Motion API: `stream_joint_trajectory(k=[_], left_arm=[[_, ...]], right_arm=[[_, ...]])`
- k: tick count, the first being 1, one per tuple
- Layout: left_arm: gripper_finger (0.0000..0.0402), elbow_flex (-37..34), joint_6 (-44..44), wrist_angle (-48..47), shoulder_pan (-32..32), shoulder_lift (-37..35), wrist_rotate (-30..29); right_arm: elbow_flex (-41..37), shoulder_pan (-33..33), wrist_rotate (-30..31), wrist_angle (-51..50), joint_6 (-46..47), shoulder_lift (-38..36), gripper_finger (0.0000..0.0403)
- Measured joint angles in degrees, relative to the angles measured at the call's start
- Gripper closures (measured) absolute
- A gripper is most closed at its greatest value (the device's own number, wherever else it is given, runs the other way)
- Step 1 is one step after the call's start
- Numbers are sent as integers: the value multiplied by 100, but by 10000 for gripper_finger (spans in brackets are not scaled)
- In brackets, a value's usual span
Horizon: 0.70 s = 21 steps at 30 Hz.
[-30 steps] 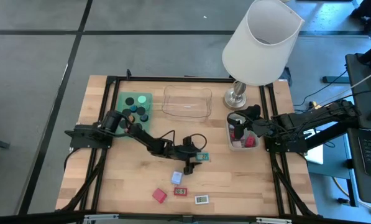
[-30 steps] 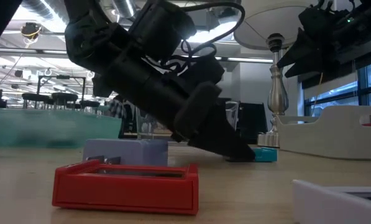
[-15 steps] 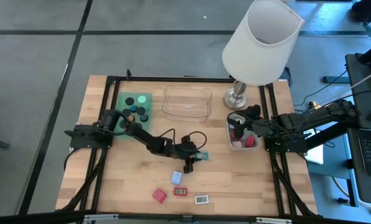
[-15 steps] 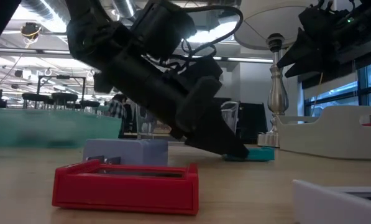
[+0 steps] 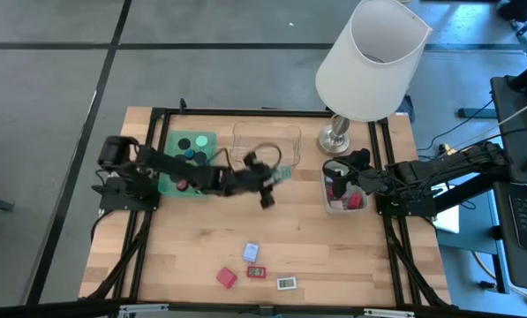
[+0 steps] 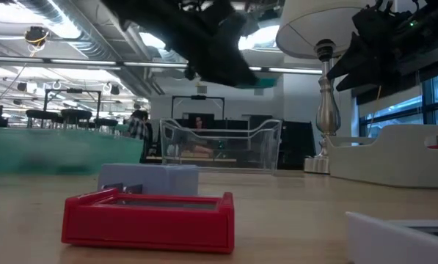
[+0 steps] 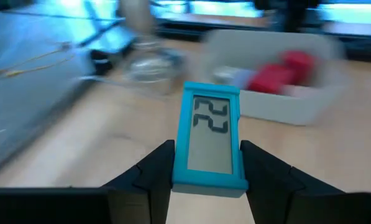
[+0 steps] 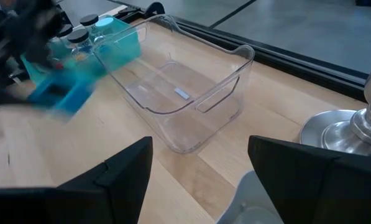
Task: Pick & Place Office items
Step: Put the blue digital timer into the transparent bin
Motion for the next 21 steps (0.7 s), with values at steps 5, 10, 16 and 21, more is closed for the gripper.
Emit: stream_joint_trajectory(k=[5, 10, 16, 21], left_arm=[[245, -11, -52, -191, 733, -187, 14], [246, -11, -566, -459, 1533, 3, 664], [245, -9, -990, -415, 2093, 340, 1428], [245, -5, -1042, -389, 2243, 673, 1687]], right_arm=[[0, 0, 36, 62, 2, 0, 135], [0, 0, 36, 97, 8, 0, 135], [0, 0, 47, 118, -2, 0, 135], [0, 0, 145, 120, -48, 0, 135]])
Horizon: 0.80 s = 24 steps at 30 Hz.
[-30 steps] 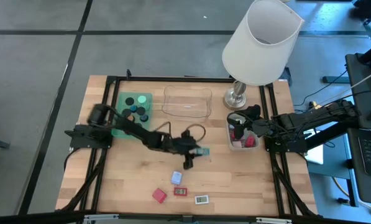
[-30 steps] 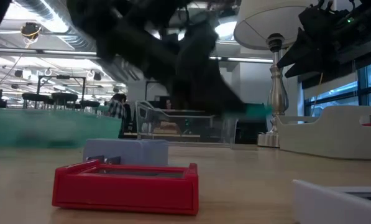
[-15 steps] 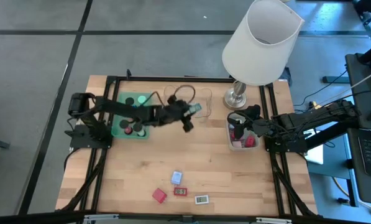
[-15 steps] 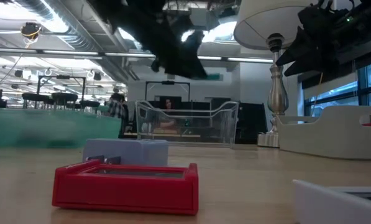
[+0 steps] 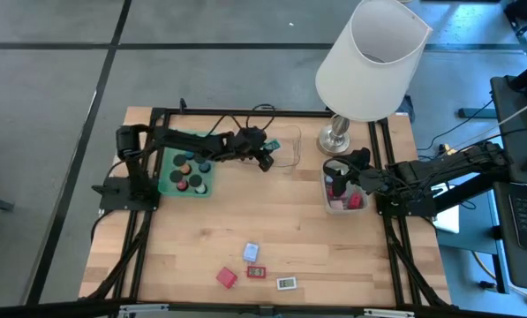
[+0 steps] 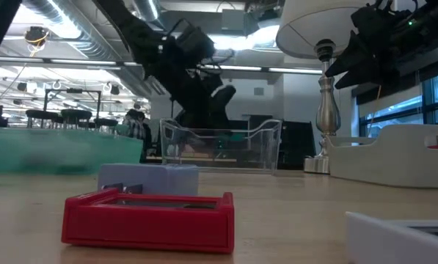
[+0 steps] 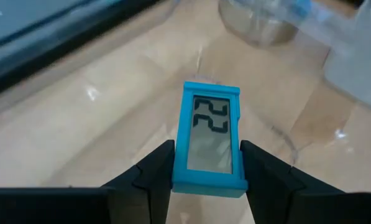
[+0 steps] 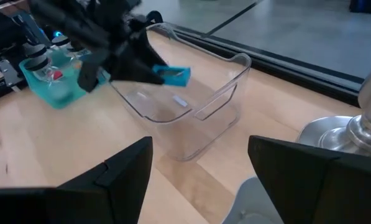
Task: Pick & Place Office items
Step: Put the blue digital timer into the transparent bin
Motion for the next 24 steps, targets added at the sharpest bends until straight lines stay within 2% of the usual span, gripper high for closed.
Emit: stream_joint_trajectory(k=[9, 24], left_arm=[[243, 1, -171, 8, 109, 393, 138], [228, 5, -154, 35, 142, 382, 133]], right_arm=[[0, 0, 42, 3, -90, 0, 135], [0, 0, 42, 3, -125, 0, 135]])
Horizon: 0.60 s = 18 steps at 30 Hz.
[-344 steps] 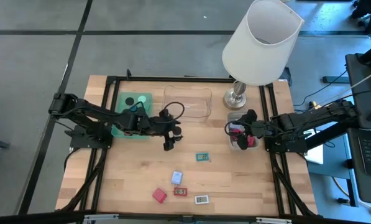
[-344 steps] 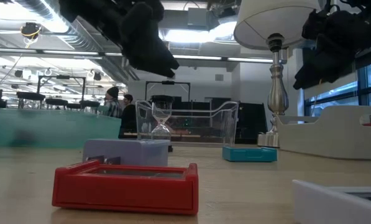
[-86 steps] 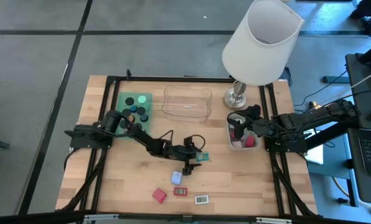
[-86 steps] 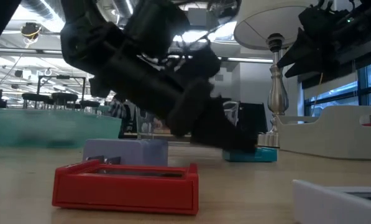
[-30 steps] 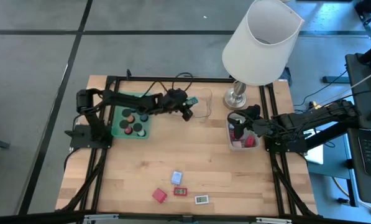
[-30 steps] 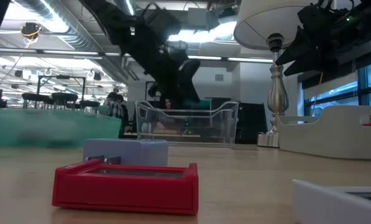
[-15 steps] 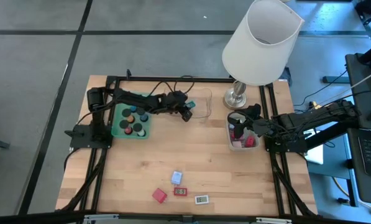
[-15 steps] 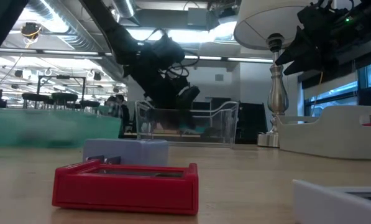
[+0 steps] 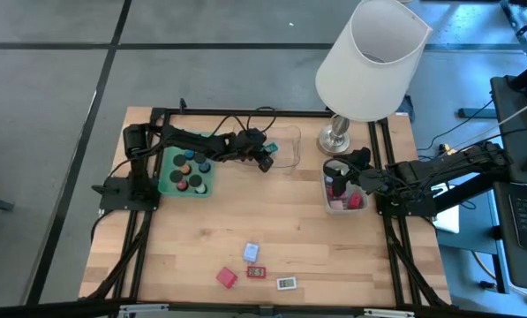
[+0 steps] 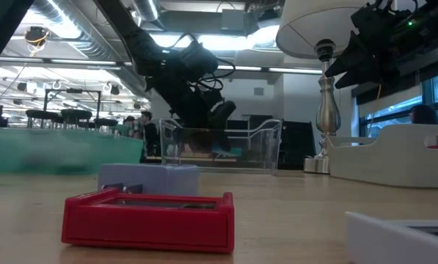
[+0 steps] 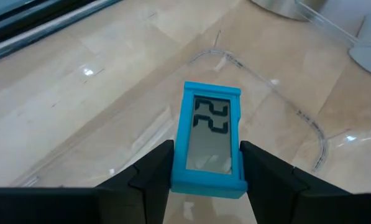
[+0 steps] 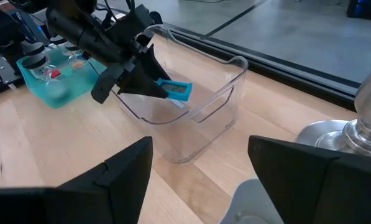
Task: Pick & Place Office items
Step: Put the blue digital timer into the transparent bin, then put the red digital timer into the transparent bin
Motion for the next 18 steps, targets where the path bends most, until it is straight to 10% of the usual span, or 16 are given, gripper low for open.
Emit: stream_joint_trajectory(k=[18], left_arm=[[179, -2, 353, -4, 3, -316, 192]], right_arm=[[0, 0, -42, 0, -7, 0, 135]])
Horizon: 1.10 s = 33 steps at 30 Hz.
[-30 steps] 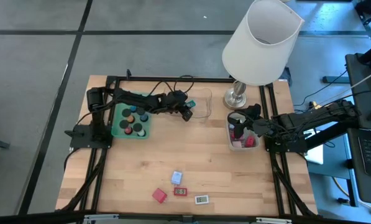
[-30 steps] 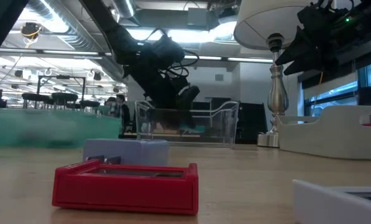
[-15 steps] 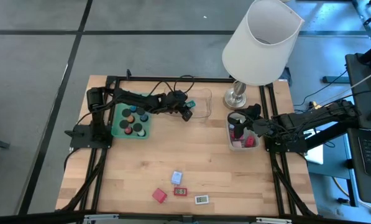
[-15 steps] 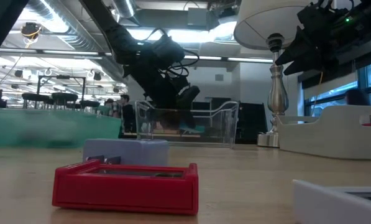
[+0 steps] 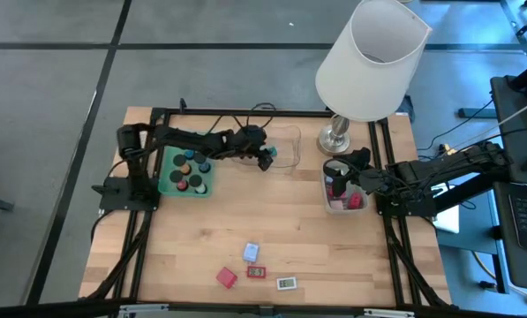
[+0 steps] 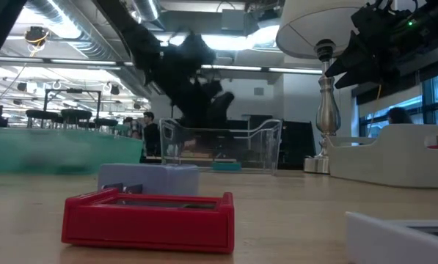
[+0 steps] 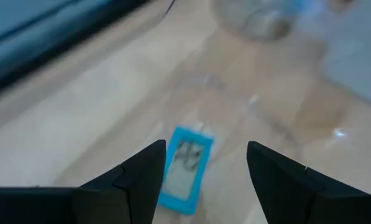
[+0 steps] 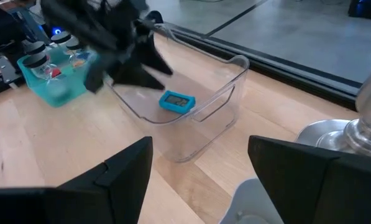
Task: Pick & Place Office items
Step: Put the red digital timer into the transparent bin
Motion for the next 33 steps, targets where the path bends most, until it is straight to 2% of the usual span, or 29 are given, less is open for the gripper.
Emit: stream_joint_trajectory(k=[3, 7, 11, 14, 22, 27, 33], left_arm=[[178, 0, 312, -1, -22, -377, 322], [178, 2, 395, -140, -210, -899, 1137], [180, 2, 636, -462, -714, -1273, 1967], [178, 2, 864, -696, -1264, -1472, 2185], [179, 0, 1150, -1396, -2831, -1555, 2152], [165, 0, 1199, -1406, -3645, -1384, 1704], [126, 0, 803, -1026, -4213, -1122, 1135]], right_arm=[[0, 0, -21, 0, -2, 0, 135], [0, 0, -25, 0, 8, 0, 135], [0, 0, -24, 12, 7, -1, 135], [0, -2, -20, 22, 7, -2, 135], [0, -2, -171, 22, 26, -2, 135], [0, -2, -305, 22, 31, -2, 135], [0, -2, -325, 22, 31, -2, 135]])
